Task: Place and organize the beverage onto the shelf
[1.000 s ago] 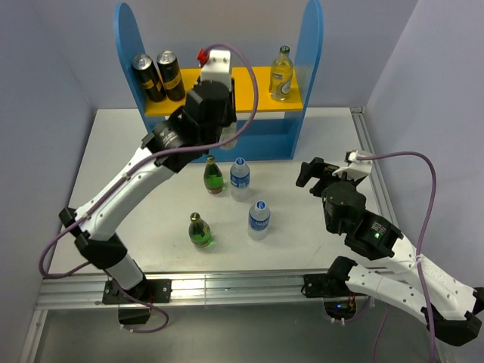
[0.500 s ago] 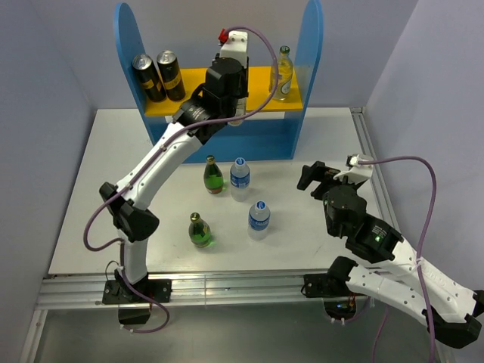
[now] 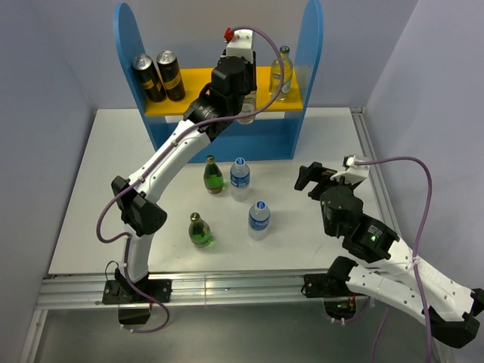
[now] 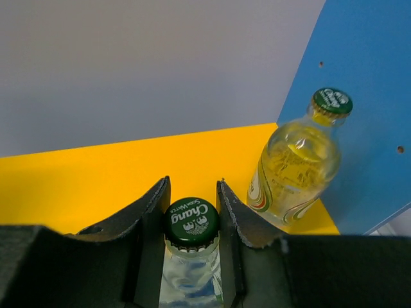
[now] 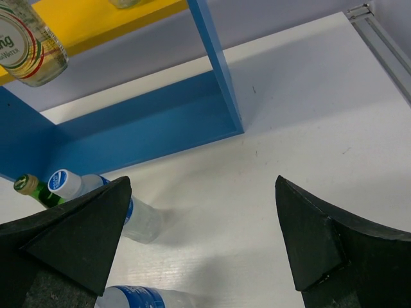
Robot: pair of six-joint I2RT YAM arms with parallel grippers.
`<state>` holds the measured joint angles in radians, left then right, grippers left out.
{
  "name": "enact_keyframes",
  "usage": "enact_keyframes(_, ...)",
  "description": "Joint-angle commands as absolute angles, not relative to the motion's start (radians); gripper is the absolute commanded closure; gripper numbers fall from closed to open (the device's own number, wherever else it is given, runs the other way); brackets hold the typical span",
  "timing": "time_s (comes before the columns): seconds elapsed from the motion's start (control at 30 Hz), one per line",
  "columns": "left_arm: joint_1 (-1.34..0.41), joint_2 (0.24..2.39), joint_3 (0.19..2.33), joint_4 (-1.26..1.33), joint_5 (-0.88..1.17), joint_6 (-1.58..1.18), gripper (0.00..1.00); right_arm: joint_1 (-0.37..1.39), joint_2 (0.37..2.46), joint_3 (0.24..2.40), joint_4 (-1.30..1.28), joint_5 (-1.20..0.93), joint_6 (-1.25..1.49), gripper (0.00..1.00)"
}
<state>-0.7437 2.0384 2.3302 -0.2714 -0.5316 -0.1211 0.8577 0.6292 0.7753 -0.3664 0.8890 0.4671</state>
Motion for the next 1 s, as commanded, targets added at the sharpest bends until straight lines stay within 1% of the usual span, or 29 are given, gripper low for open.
enact_keyframes(0.0, -0.738, 1.904, 2.393, -0.032, -0.515, -0.118, 1.0, 0.861, 0.637, 0.761, -0.314, 0.894, 0.466, 0.0)
enact_keyframes(0.1, -0.739, 1.902, 2.385, -0.009, -0.517, -0.091, 1.0, 0.859, 0.643, 0.764, -0.31, 0.893, 0.465, 0.0)
enact_keyframes(0.43, -0.733, 2.005, 2.456, 0.115, -0.506, -0.037, 1.0, 0.859, 0.63, 0.759, -0.307, 0.89, 0.469, 0.0)
enact_keyframes(0.7, -0.723, 2.062, 2.395, 0.199, -0.485, -0.049, 1.0, 0.859, 0.609, 0.75, -0.305, 0.882, 0.476, 0.0)
enact_keyframes(0.97, -0.719, 2.171, 2.465, 0.232, -0.469, -0.037, 1.0, 0.861, 0.583, 0.741, -0.299, 0.87, 0.477, 0.0)
